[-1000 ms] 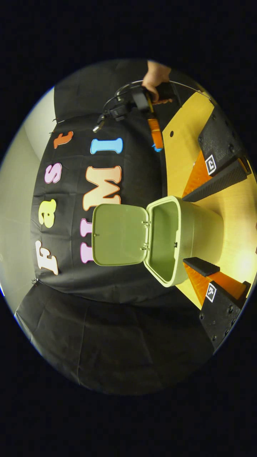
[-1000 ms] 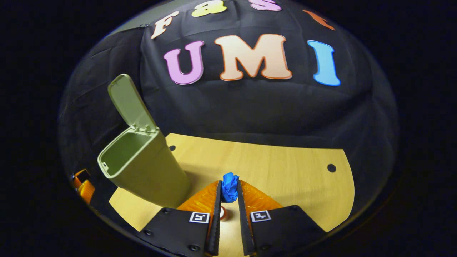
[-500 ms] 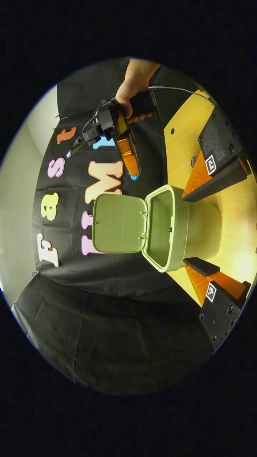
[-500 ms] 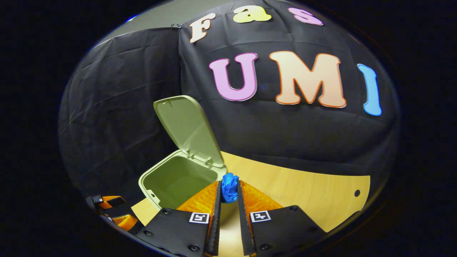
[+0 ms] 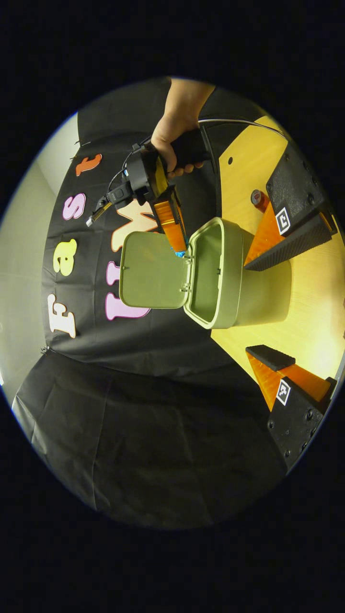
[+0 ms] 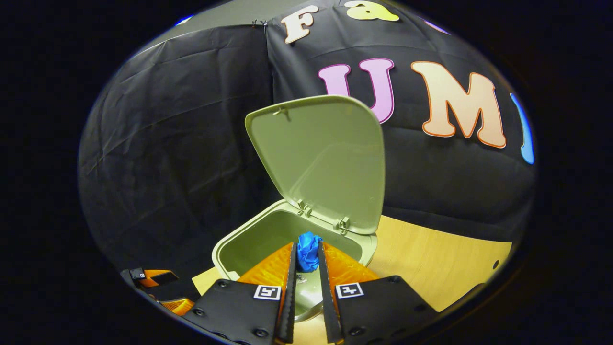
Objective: Press the lid of the desktop garbage bin to open it, pick up the crumpled paper on the desktop and throw it into the bin, then pick up the pop can on the desktop and drop it into the bin, and finally close the garbage bin lid.
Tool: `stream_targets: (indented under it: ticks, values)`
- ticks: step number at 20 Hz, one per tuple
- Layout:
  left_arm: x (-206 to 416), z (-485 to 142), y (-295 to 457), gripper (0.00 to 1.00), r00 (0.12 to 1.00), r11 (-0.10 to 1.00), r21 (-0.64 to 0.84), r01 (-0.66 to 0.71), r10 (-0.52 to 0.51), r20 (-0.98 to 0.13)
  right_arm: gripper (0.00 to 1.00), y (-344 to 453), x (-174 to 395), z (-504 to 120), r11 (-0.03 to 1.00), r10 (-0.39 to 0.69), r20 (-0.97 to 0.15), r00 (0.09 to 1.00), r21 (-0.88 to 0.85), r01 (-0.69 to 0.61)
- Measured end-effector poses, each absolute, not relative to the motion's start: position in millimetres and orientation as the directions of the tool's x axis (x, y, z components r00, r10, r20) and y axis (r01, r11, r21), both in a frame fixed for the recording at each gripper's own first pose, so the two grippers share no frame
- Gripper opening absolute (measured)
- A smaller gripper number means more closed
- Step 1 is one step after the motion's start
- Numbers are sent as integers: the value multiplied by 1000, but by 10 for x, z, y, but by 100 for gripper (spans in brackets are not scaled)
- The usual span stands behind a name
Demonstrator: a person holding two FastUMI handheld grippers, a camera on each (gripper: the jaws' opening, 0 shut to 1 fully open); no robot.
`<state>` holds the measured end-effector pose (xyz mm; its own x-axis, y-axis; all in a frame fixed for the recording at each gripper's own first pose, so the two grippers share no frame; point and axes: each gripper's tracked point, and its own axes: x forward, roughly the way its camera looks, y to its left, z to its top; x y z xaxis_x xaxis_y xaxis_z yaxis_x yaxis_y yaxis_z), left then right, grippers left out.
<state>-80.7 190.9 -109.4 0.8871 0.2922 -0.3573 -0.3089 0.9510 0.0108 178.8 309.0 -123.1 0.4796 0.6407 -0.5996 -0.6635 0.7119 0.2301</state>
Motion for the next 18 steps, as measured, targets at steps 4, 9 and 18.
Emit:
stream_targets:
  ticks: [4,9,18]
  values:
    - [-863,-1144,1928,93,883,951,18,-308,293,-368,43,3099,1882,-1279,730,625,-597,502,221,-646]
    - [-830,-1164,1872,92,888,956,10,-294,277,-367,100,3086,1920,-1239,739,629,-566,533,224,-635]
    - [-736,-1265,1602,92,910,975,-17,-224,203,-361,94,2653,1964,-996,792,581,-510,634,172,-586]
